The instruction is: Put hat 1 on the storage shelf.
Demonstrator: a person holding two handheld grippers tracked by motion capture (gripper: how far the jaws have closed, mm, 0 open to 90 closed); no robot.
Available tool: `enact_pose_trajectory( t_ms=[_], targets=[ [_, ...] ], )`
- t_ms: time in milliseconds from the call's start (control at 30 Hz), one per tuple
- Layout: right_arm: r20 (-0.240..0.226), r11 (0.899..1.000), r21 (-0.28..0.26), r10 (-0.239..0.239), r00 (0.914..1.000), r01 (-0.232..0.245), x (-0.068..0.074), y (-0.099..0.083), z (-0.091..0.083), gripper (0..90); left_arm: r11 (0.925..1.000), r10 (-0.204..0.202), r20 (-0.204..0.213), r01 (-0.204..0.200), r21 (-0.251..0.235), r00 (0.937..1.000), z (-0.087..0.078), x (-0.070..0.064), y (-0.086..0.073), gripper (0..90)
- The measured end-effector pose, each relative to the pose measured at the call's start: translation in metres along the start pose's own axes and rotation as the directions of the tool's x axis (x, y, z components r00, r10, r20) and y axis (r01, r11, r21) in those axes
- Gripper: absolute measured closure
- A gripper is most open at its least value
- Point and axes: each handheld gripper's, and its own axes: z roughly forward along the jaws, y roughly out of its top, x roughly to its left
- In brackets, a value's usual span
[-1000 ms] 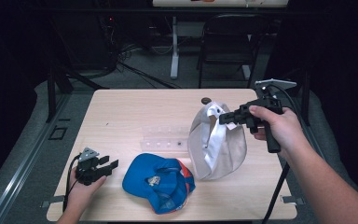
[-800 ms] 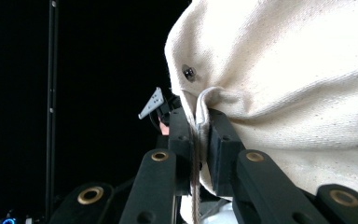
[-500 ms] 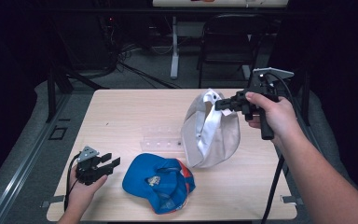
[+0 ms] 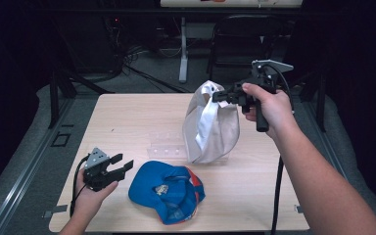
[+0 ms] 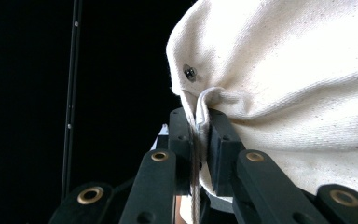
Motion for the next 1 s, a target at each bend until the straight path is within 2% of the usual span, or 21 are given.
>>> enact_pose_trajectory(
  t_ms=[100, 133, 267, 433, 467, 667, 867, 900, 933, 1000],
  targets=[
    [-0.005, 1.000, -0.006, 0.001, 1.0000, -0.001, 0.003, 0.004, 0.005, 81.9, 0.9999, 0.015, 0.003, -0.015, -0.008, 0.9999, 0.001, -0.003, 0.005, 47.0],
    [-0.011, 1.000, -0.008, 0.004, 0.9999, -0.004, 0.003, 0.006, 0.008, 81.9, 0.9995, 0.029, 0.005, -0.029, -0.015, 0.9996, 0.003, -0.007, 0.012, 47.0],
    [-0.014, 1.000, -0.013, 0.012, 0.9998, -0.013, 0.002, 0.011, 0.014, 81.8, 0.9977, 0.065, 0.001, -0.065, -0.016, 0.9979, 0.007, -0.015, 0.023, 47.0],
    [-0.026, 0.999, -0.025, 0.025, 0.9993, -0.025, -0.001, 0.017, 0.020, 81.8, 0.9962, 0.086, 0.029, -0.086, -0.008, 0.9958, 0.015, -0.025, 0.033, 48.4],
    [-0.026, 0.999, -0.026, 0.029, 0.9993, -0.029, -0.001, 0.018, 0.021, 81.8, 0.9957, 0.093, 0.050, -0.093, -0.004, 0.9944, 0.020, -0.030, 0.038, 48.7],
    [-0.026, 0.998, -0.043, 0.035, 0.9990, -0.036, -0.002, 0.023, 0.025, 81.7, 0.9921, 0.124, 0.098, -0.125, 0.002, 0.9874, 0.037, -0.049, 0.051, 49.3],
    [-0.031, 0.998, -0.058, 0.038, 0.9988, -0.040, 0.000, 0.026, 0.029, 81.7, 0.9862, 0.165, 0.113, -0.166, -0.002, 0.9798, 0.054, -0.069, 0.060, 45.8],
    [-0.032, 0.997, -0.060, 0.037, 0.9988, -0.039, 0.001, 0.027, 0.030, 81.7, 0.9862, 0.165, 0.113, -0.166, -0.002, 0.9798, 0.054, -0.069, 0.060, 44.3],
    [-0.035, 0.997, -0.065, 0.035, 0.9988, -0.037, 0.002, 0.027, 0.032, 81.7, 0.9837, 0.179, 0.116, -0.180, -0.006, 0.9769, 0.059, -0.077, 0.063, 43.8],
    [-0.040, 0.997, -0.064, 0.036, 0.9986, -0.038, 0.003, 0.028, 0.034, 81.6, 0.9813, 0.192, 0.115, -0.192, -0.005, 0.9747, 0.064, -0.082, 0.065, 43.6]
  ],
)
